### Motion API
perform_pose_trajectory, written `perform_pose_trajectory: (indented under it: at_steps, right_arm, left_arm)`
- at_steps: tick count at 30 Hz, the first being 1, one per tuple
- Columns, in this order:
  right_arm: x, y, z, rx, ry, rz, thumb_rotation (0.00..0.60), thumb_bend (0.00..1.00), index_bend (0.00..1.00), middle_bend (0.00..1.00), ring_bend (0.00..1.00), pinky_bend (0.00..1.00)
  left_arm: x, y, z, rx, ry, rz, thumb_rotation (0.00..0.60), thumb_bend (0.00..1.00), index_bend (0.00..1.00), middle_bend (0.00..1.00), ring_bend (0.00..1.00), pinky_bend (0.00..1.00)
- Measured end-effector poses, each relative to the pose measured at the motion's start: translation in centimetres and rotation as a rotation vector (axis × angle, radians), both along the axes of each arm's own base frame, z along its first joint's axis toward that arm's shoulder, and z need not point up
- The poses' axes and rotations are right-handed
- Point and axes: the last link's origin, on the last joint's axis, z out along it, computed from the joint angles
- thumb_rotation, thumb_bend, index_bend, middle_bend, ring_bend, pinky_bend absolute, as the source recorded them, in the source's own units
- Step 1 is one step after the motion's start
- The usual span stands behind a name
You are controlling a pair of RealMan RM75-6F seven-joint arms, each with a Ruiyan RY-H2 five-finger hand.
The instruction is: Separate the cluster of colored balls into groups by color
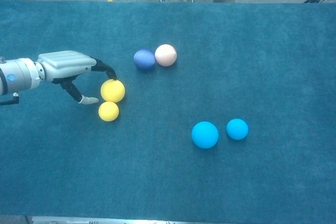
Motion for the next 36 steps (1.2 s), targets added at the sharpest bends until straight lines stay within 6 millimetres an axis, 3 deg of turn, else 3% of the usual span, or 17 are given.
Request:
perform_pose_trajectory:
  at_steps: [12, 20, 26, 36]
  right_arm:
    - [0.1, 0.1, -0.4, 0.010, -0.005, -0.001, 0.600, 0.05, 0.26, 0.30, 0.14, 0.23]
    - [0.1, 0.2, -0.5, 0.013, -0.001, -0.007, 0.600, 0.05, 0.26, 0.30, 0.14, 0.23]
    - [0.0, 0.3, -0.5, 0.014, -0.001, -0.012, 0.600, 0.05, 0.26, 0.30, 0.14, 0.23]
    - [-0.3, 0.3, -0.4, 0.010, -0.002, -0.024, 0.600, 0.05, 0.26, 0.30, 0.14, 0.23]
  left_arm:
    - [1.7, -1.2, 1.5, -0.009, -0.126, -0.028, 0.510, 0.30, 0.20, 0.19, 0.13, 0.13]
    - [2.3, -2.9, 0.1, -0.083, -0.107, -0.118, 0.519, 0.30, 0.23, 0.18, 0.11, 0.13]
    - [3.1, -2.9, -0.7, -0.084, -0.136, -0.141, 0.525, 0.30, 0.22, 0.13, 0.03, 0.09]
    - [3.0, -2.9, -2.0, -0.092, -0.082, -0.211, 0.527, 0.30, 0.22, 0.11, 0.03, 0.08]
